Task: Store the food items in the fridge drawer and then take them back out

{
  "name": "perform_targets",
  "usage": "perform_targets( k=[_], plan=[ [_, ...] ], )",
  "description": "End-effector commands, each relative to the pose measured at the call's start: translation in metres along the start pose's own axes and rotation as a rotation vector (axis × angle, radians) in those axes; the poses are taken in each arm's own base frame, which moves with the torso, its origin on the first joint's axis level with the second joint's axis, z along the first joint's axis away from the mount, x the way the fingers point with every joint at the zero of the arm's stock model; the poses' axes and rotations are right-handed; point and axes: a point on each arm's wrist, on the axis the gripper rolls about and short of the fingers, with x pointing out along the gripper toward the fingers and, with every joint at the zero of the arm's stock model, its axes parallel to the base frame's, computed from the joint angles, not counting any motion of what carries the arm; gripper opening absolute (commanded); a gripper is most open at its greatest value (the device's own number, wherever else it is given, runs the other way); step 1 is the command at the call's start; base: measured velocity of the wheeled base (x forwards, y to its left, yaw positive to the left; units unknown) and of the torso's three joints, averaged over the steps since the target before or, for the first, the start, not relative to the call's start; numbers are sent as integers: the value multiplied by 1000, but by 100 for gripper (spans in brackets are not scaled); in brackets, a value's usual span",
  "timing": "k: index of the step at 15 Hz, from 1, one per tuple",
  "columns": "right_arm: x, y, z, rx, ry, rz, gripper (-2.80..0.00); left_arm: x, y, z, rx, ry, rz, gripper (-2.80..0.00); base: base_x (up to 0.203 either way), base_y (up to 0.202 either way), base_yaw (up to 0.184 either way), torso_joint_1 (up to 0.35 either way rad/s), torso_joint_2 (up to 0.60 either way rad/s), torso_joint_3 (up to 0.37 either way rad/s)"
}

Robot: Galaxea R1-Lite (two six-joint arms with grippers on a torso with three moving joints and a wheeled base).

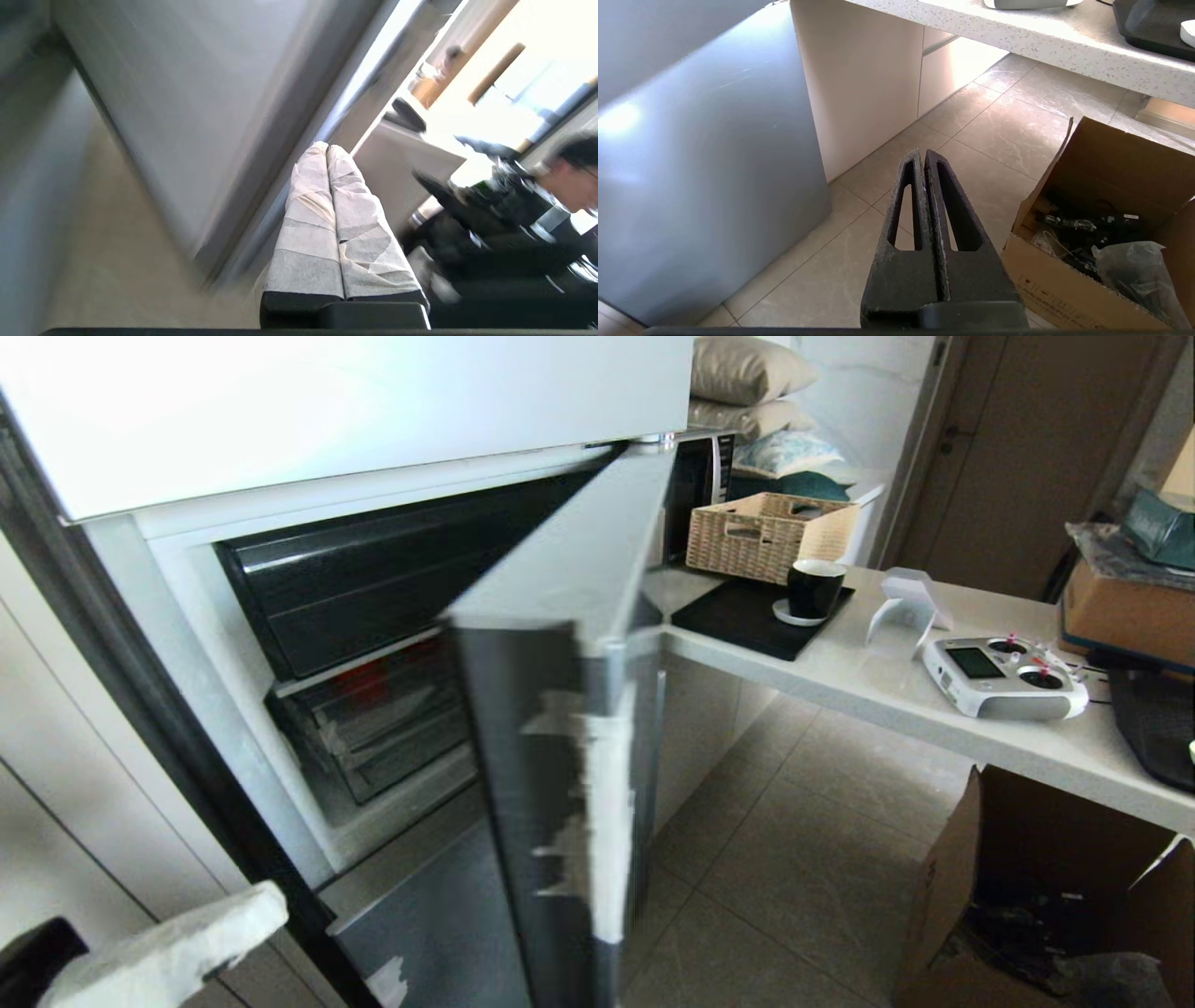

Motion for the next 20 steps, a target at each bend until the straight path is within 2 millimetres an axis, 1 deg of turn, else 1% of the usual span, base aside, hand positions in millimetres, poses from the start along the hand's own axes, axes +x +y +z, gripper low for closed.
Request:
perform_targets(
  k=[1,3,4,5,6,7,9,10,11,12,13,14,15,16,17,18,20],
  plan=[
    [0,0,0,0,2,0,-280,-11,-8,11,4,-33,0,-280,0,0,0,0,0,0],
    [0,0,0,0,1,0,-280,-5,-6,21,35,-96,157,-280,0,0,0,0,0,0],
    [0,0,0,0,2,0,-280,-5,-3,24,99,-124,276,-280,0,0,0,0,0,0],
    [0,0,0,0,0,-1,-280,-8,-1,24,204,-132,392,-280,0,0,0,0,0,0],
    [0,0,0,0,2,0,-280,-14,-1,24,322,-141,509,-280,0,0,0,0,0,0],
    [0,0,0,0,1,0,-280,-24,-2,25,376,-169,587,-280,0,0,0,0,0,0],
    [0,0,0,0,2,0,-280,-37,2,22,402,-209,734,-280,0,0,0,0,0,0],
    [0,0,0,0,2,0,-280,-48,4,19,421,-245,859,-280,0,0,0,0,0,0],
    [0,0,0,0,0,0,-280,-60,4,12,443,-281,987,-280,0,0,0,0,0,0],
    [0,0,0,0,1,0,-280,-74,-1,-1,467,-319,1078,-280,0,0,0,0,0,0],
    [0,0,0,0,2,0,-280,-85,-6,-17,493,-340,1100,-280,0,0,0,0,0,0],
    [0,0,0,0,1,0,-280,-89,-5,-36,501,-310,1072,-280,0,0,0,0,0,0],
    [0,0,0,0,0,0,-280,-91,5,-61,482,-217,1004,-280,0,0,0,0,0,0],
    [0,0,0,0,2,0,-280,-89,12,-79,447,-94,887,-280,0,0,0,0,0,0],
    [0,0,0,0,1,0,-280,-89,16,-91,405,36,828,-280,0,0,0,0,0,0],
    [0,0,0,0,2,0,-280,-91,18,-98,411,117,831,-280,0,0,0,0,0,0],
    [0,0,0,-8,0,-1,-280,-95,22,-104,446,195,998,-280,0,0,0,0,0,0]
  ],
)
